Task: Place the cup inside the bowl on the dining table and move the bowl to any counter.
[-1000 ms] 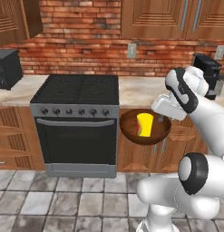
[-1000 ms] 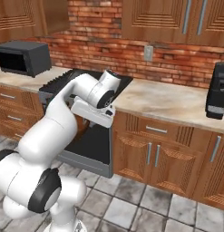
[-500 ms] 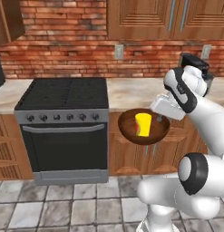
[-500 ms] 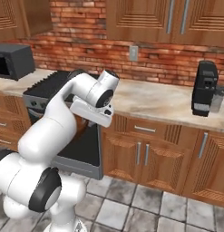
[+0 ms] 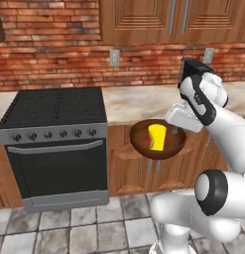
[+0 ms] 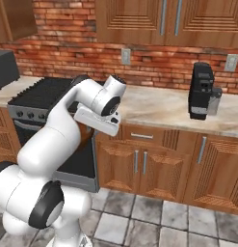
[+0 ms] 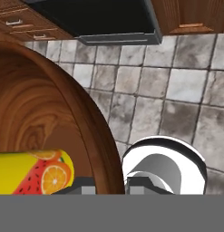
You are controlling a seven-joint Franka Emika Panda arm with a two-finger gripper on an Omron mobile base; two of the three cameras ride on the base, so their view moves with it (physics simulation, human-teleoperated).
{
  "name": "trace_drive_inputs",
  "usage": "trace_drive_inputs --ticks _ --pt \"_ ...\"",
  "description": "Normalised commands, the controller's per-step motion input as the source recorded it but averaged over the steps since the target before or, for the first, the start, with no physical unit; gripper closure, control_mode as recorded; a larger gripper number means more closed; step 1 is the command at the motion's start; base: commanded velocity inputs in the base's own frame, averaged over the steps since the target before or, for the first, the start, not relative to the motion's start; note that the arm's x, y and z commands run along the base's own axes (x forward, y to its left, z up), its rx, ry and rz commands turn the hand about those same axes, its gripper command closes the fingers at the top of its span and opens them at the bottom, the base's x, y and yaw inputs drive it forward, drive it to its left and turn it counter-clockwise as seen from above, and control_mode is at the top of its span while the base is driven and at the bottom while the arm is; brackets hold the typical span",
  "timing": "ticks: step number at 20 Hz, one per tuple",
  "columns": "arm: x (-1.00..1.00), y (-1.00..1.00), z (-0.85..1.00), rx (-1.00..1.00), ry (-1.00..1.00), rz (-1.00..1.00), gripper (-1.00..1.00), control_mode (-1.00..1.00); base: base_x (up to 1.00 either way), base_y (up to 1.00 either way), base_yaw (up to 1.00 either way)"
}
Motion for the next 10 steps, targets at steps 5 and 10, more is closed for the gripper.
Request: trace_drive_inputs --ticks 5,10 --pt "0.0 0.0 0.0 0.0 0.0 0.0 1.0 1.0 0.58 -0.01 -0.12" --pt "0.0 0.0 0.0 0.0 0.0 0.0 1.0 1.0 0.62 0.0 -0.1"
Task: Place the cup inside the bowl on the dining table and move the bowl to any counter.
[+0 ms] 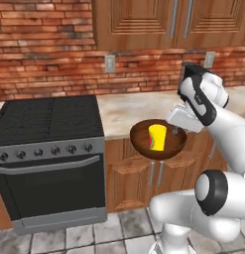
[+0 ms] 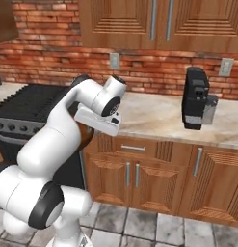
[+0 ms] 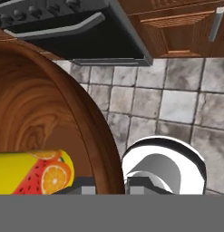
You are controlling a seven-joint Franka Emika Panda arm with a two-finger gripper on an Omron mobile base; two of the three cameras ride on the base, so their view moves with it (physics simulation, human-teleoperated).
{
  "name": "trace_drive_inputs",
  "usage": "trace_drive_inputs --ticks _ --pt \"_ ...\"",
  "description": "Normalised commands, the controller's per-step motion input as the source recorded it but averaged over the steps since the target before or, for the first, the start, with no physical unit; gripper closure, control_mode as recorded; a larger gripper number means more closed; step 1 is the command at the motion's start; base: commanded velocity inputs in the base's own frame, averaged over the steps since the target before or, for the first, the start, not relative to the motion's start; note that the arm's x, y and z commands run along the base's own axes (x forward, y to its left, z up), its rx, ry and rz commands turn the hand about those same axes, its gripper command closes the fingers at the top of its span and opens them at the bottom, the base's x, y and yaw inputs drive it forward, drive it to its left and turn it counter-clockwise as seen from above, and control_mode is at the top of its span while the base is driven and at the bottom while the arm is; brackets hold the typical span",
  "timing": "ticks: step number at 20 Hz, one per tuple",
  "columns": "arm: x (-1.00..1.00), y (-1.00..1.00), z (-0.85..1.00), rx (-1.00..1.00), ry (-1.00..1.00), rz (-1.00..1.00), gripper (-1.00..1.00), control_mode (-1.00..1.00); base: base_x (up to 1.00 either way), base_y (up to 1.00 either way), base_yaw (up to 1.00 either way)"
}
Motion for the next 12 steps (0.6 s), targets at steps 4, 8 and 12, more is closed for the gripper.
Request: trace_drive_inputs --ticks 4,8,12 --pt "0.0 0.0 0.0 0.0 0.0 0.0 1.0 1.0 0.53 0.0 -0.1" --pt "0.0 0.0 0.0 0.0 0.0 0.0 1.0 1.0 0.55 -0.01 -0.09" --pt "0.0 0.0 0.0 0.0 0.0 0.0 1.0 1.0 0.47 -0.04 -0.09"
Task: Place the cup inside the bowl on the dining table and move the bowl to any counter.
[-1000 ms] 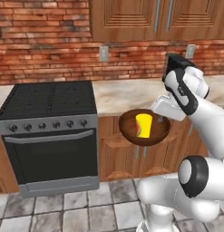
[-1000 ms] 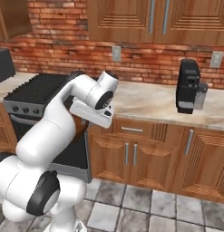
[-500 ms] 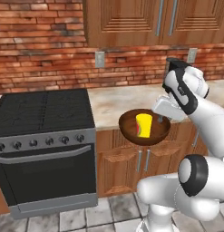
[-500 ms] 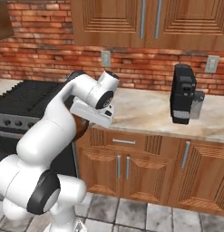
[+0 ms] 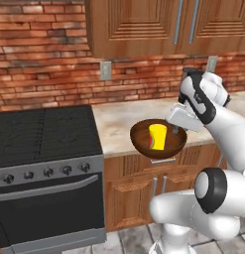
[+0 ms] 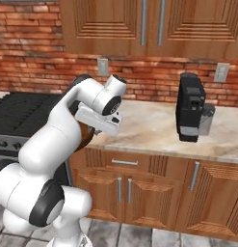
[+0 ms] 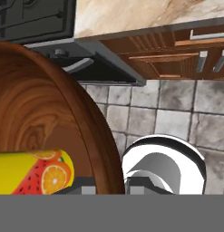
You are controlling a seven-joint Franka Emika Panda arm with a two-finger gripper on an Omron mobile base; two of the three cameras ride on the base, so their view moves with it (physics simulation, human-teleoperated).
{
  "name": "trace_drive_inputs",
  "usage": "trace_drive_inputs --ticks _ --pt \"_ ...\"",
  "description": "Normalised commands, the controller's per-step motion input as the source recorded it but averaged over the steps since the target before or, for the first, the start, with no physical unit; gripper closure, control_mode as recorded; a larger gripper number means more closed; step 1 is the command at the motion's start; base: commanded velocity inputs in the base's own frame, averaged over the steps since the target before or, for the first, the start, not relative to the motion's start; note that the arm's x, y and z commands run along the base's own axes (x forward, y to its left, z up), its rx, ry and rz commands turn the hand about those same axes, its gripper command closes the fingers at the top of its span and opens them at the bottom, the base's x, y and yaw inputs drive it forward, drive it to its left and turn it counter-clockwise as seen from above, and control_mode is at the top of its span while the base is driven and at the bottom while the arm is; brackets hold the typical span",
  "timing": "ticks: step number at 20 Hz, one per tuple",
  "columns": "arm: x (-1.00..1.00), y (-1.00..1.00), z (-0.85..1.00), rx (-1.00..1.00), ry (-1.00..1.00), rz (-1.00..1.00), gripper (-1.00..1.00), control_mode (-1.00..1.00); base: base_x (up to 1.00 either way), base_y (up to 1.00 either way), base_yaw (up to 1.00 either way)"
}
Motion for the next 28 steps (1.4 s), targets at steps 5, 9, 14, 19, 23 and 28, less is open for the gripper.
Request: trace_drive_inputs --ticks 5,9,14,19,23,28 --pt "0.0 0.0 0.0 0.0 0.0 0.0 1.0 1.0 0.38 -0.03 -0.08" --pt "0.0 0.0 0.0 0.0 0.0 0.0 1.0 1.0 0.33 -0.01 -0.08" --pt "0.0 0.0 0.0 0.0 0.0 0.0 1.0 1.0 0.39 0.0 -0.08" --pt "0.0 0.0 0.0 0.0 0.0 0.0 1.0 1.0 0.31 0.0 -0.07" --pt "0.0 0.0 0.0 0.0 0.0 0.0 1.0 1.0 0.37 0.0 -0.07" --pt "0.0 0.0 0.0 0.0 0.0 0.0 1.0 1.0 0.46 0.0 -0.08"
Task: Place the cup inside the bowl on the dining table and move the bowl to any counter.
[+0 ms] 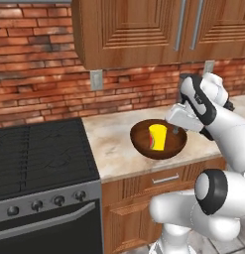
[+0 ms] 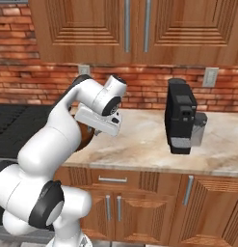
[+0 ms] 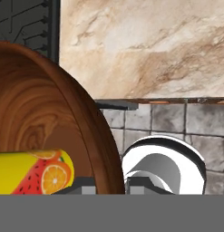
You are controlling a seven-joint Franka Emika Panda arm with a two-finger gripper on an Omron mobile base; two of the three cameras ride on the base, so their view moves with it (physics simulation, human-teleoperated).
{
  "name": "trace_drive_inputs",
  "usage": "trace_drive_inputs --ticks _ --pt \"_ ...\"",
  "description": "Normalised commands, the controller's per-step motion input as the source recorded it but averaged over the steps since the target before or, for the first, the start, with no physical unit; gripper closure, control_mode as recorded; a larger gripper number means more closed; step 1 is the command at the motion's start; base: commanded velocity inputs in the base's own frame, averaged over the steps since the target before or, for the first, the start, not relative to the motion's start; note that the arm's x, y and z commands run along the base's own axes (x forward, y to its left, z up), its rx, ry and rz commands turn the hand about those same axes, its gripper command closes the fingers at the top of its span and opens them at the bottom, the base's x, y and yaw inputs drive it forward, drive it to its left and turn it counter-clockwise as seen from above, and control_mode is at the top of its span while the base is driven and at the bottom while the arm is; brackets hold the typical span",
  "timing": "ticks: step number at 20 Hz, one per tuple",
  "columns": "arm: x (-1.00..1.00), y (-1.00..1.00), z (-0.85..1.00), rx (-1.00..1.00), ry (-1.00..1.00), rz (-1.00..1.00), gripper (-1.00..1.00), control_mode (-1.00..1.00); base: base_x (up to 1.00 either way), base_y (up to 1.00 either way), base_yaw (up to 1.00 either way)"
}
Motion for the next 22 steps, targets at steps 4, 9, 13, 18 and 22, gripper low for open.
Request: trace_drive_inputs --ticks 4,9,13,18,22 --pt "0.0 0.0 0.0 0.0 0.0 0.0 1.0 1.0 0.29 0.0 -0.06" --pt "0.0 0.0 0.0 0.0 0.0 0.0 1.0 1.0 0.0 -0.02 0.0" --pt "0.0 0.0 0.0 0.0 0.0 0.0 1.0 1.0 0.0 0.0 0.0" --pt "0.0 0.0 0.0 0.0 0.0 0.0 1.0 1.0 0.0 0.0 0.0" --pt "0.0 0.0 0.0 0.0 0.0 0.0 1.0 1.0 0.0 0.0 0.0"
